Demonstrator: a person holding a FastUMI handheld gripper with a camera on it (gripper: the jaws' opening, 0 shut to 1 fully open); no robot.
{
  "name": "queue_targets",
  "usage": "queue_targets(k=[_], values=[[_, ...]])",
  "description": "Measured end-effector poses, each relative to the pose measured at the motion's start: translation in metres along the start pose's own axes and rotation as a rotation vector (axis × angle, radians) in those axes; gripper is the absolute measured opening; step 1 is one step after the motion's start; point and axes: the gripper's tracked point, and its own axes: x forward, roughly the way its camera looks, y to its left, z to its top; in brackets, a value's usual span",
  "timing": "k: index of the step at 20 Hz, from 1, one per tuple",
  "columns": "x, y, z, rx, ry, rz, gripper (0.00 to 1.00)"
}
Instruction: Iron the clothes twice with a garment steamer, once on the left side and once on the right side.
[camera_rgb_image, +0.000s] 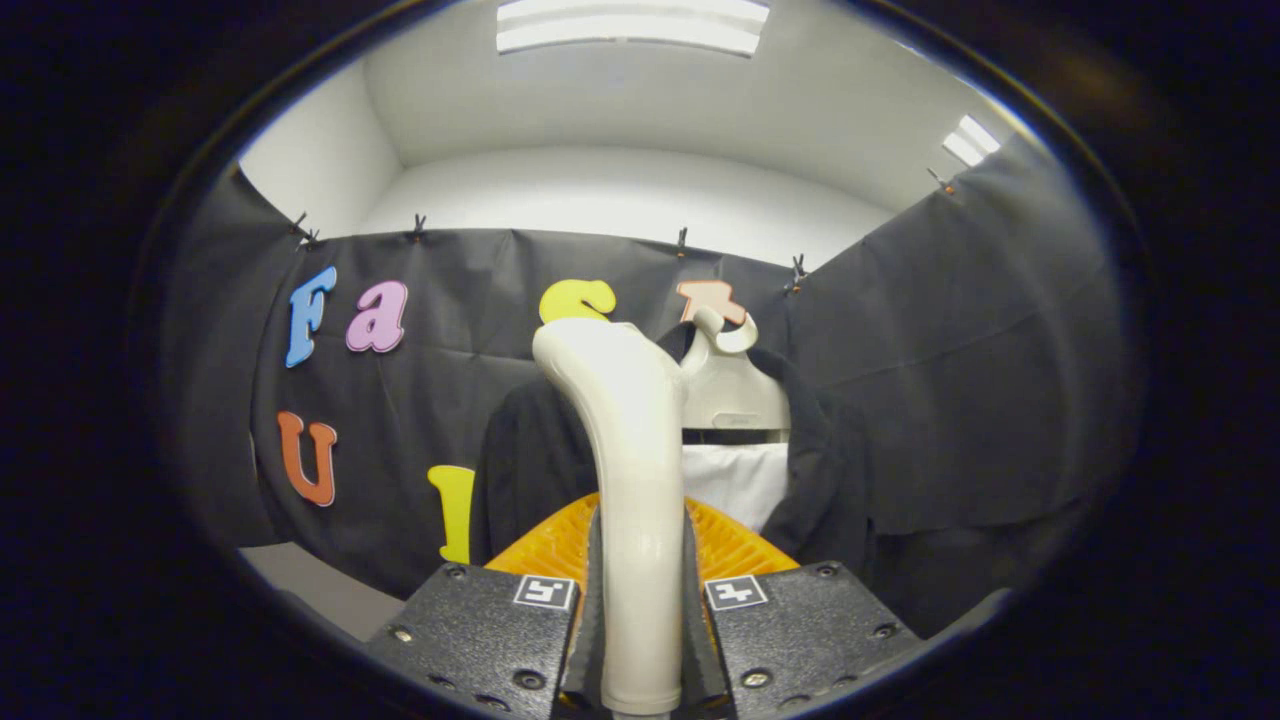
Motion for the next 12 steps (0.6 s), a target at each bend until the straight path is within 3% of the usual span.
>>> queue_targets(k=[12], values=[[-0.013, -0.004, -0.064, -0.145, 0.060, -0.092, 0.34]])
